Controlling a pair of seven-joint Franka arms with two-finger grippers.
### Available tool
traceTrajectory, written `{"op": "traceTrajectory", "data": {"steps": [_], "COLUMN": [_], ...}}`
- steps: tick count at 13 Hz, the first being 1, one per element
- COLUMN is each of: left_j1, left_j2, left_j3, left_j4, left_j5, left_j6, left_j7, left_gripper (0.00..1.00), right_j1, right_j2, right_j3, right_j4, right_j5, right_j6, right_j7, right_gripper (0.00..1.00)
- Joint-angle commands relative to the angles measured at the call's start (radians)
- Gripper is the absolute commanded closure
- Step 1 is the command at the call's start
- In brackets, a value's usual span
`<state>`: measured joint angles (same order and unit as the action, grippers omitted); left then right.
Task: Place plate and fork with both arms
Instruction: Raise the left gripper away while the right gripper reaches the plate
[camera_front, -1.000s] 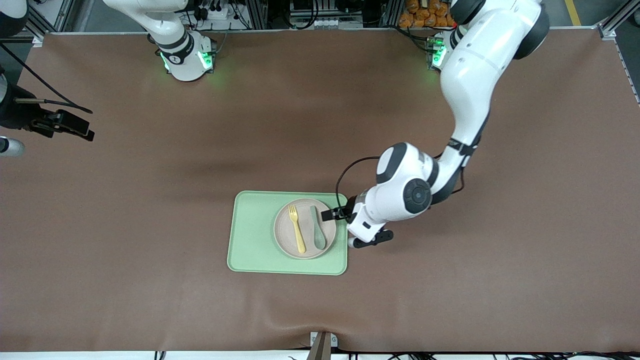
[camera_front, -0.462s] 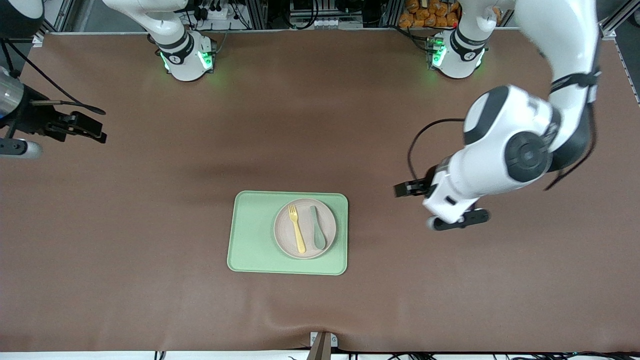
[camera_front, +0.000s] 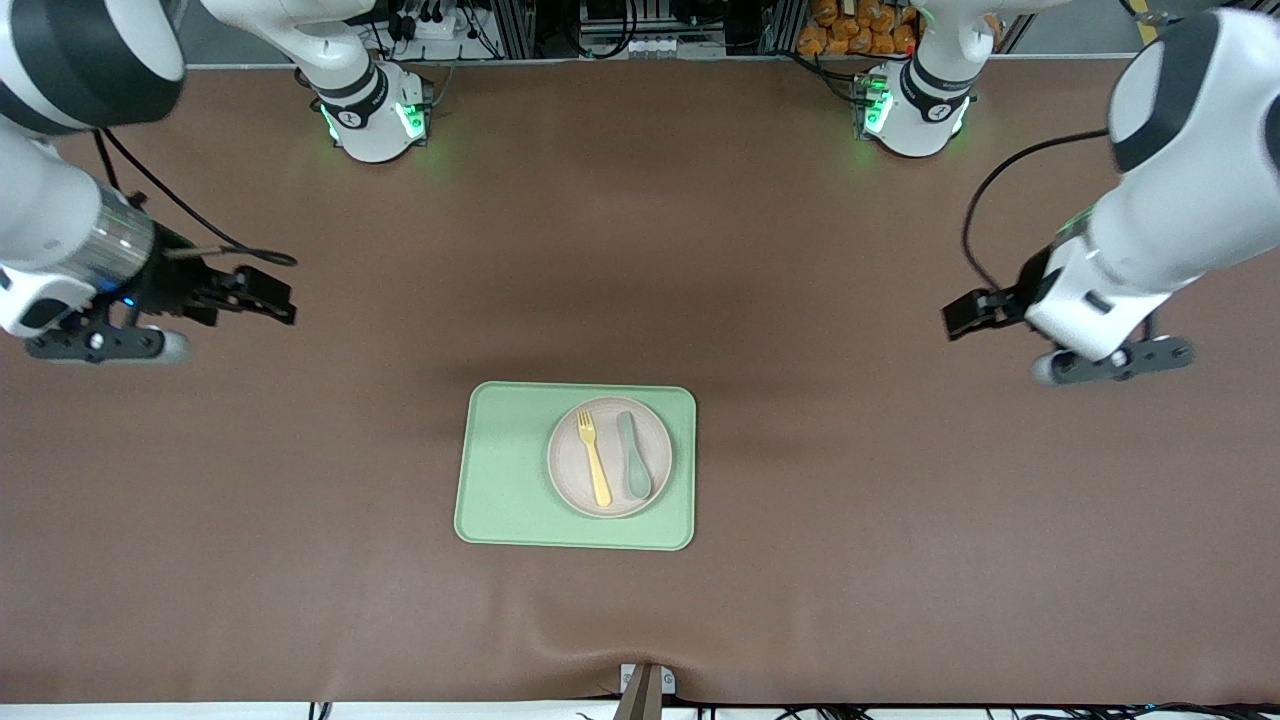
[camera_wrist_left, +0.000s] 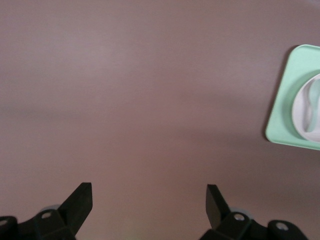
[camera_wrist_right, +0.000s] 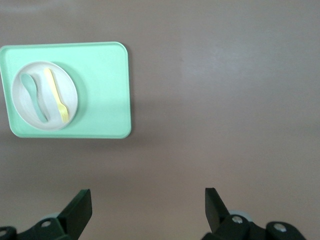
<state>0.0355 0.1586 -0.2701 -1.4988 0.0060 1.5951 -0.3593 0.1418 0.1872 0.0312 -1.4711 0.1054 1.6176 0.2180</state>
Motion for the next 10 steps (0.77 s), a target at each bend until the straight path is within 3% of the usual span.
{"op": "traceTrajectory", "data": {"steps": [1, 3, 6, 10], "left_j1": [0.027, 0.049, 0.047, 0.066], "left_j2": [-0.102, -0.137, -0.137, -0.132], "left_j3": [-0.011, -0.011, -0.006, -0.001], "left_j4": [-0.1, -0.115, -0.075, -0.026], "left_j5": [0.003, 0.002, 0.011, 0.005], "left_j6": [0.017, 0.017, 0.017, 0.014], "left_j7": [0.014, 0.054, 0.065, 0.101], "left_gripper": [0.0, 0.0, 0.0, 0.0], "right_j1": [0.054, 0.112, 0.188, 0.274], "right_j2": [0.089, 0.165, 0.352, 0.48], "right_j3": [-0.005, -0.007, -0.01, -0.013], "right_j4": [0.069, 0.115, 0.286, 0.295], "right_j5": [0.019, 0.011, -0.004, -0.019], "right_j6": [0.069, 0.108, 0.151, 0.332], "right_j7": [0.044, 0.055, 0.053, 0.108], "right_gripper": [0.0, 0.0, 0.0, 0.0]}}
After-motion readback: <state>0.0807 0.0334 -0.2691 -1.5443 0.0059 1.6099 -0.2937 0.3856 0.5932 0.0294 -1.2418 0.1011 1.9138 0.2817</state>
